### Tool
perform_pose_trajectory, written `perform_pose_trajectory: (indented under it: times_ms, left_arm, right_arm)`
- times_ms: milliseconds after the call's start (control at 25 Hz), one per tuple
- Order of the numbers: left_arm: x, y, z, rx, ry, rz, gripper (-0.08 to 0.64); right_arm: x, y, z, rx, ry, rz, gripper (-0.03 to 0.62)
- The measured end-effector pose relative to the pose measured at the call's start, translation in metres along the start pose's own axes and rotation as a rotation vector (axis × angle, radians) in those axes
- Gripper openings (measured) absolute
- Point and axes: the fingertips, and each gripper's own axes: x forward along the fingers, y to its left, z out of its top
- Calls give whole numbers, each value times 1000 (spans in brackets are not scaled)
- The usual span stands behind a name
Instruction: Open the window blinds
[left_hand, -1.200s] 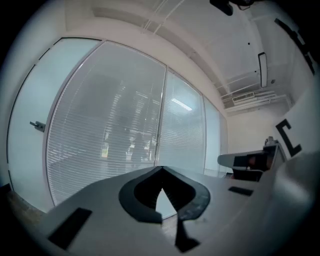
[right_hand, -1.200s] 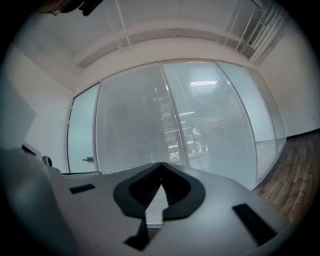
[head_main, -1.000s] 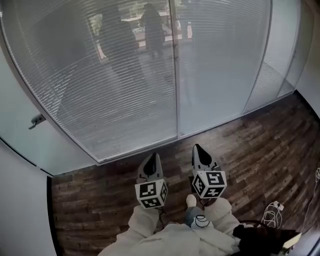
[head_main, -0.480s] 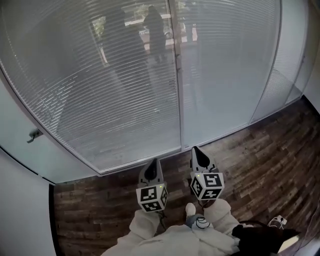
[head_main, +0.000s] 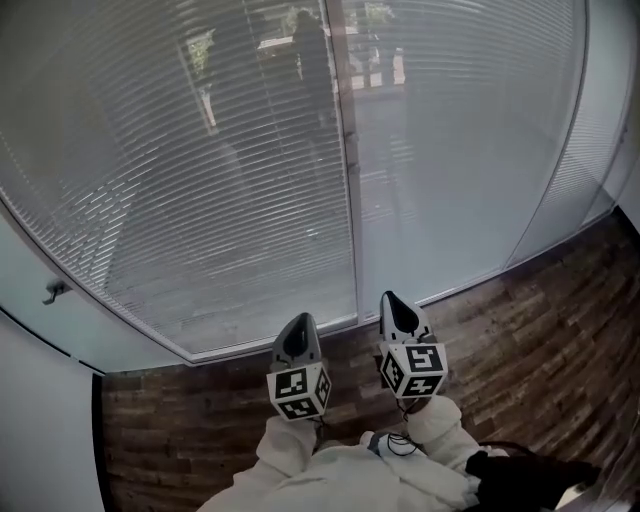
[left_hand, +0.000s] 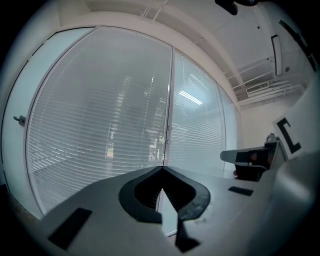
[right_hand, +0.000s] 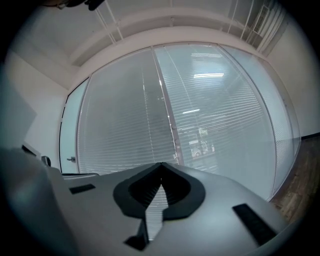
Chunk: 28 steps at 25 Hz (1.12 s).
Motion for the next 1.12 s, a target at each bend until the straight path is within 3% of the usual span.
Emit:
perform_pose_trajectory:
  times_ms: [200, 480, 840, 1120]
  left_arm:
    - [36, 5, -3, -5, 22, 23, 0]
    - [103, 39, 11, 7, -8, 28, 0]
    - [211, 100, 56, -1, -56, -19, 0]
    - [262, 132, 74, -6, -63, -24, 0]
  right_arm:
    - [39, -24, -3, 13, 19, -2, 12]
    - [118, -28, -5, 2, 21, 3, 12]
    - [249, -24, 33, -16, -41, -32, 12]
    - [302, -27, 43, -29, -55, -58, 11]
